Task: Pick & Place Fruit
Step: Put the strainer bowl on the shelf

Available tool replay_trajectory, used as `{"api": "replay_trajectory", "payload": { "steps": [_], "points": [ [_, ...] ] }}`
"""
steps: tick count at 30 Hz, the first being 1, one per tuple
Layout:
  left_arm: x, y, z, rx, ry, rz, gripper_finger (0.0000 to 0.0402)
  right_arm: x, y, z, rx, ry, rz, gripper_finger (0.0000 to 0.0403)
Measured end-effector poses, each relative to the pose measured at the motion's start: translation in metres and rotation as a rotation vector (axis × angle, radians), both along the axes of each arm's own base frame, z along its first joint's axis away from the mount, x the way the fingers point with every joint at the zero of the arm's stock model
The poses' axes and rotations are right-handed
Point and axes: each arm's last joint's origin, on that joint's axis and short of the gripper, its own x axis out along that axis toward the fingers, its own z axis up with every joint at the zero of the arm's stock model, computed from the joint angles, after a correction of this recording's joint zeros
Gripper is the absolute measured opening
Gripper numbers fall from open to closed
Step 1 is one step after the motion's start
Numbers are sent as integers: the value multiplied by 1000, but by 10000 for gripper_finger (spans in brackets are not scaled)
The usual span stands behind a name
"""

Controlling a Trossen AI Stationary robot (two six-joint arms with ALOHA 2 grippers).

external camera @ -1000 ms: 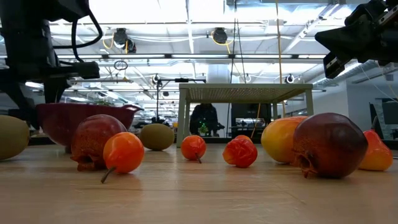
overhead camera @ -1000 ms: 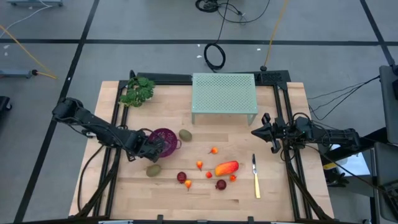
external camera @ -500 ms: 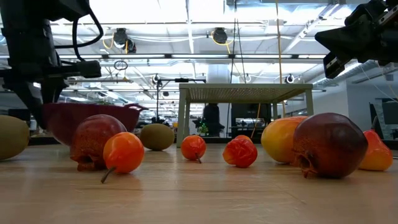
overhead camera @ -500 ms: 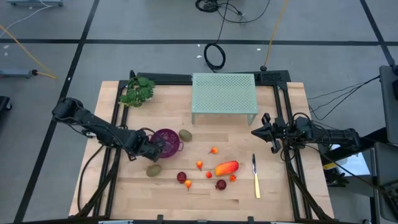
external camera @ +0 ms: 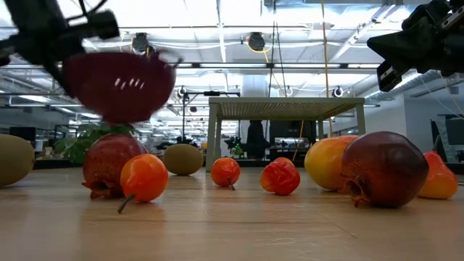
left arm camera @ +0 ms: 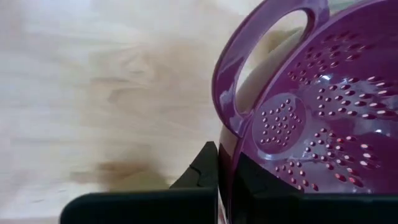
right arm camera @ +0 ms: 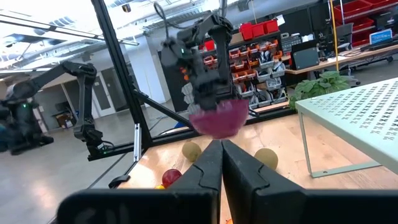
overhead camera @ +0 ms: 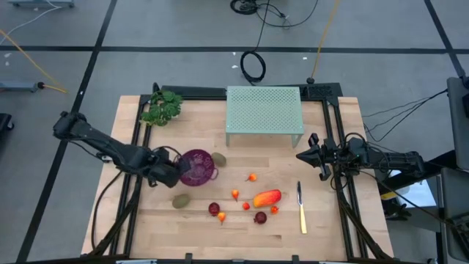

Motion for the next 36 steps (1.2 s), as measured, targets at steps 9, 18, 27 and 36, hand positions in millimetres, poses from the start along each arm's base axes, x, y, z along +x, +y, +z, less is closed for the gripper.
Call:
{"api": "replay_trajectory", "payload": {
  "steps": [9,18,27,36],
  "points": [
    [18,16,61,148,-200,-61,1,0,0,0,0,0,0,4],
    [67,37,111,354,-219,-202,1,0,0,0,0,0,0,4],
    [110,65,138,418,-203,-407,0,0,0,0,81,7,12,4],
    [138,92,131,429,-171,-478,0,0,0,0,168,16,24,4]
  ]
}}
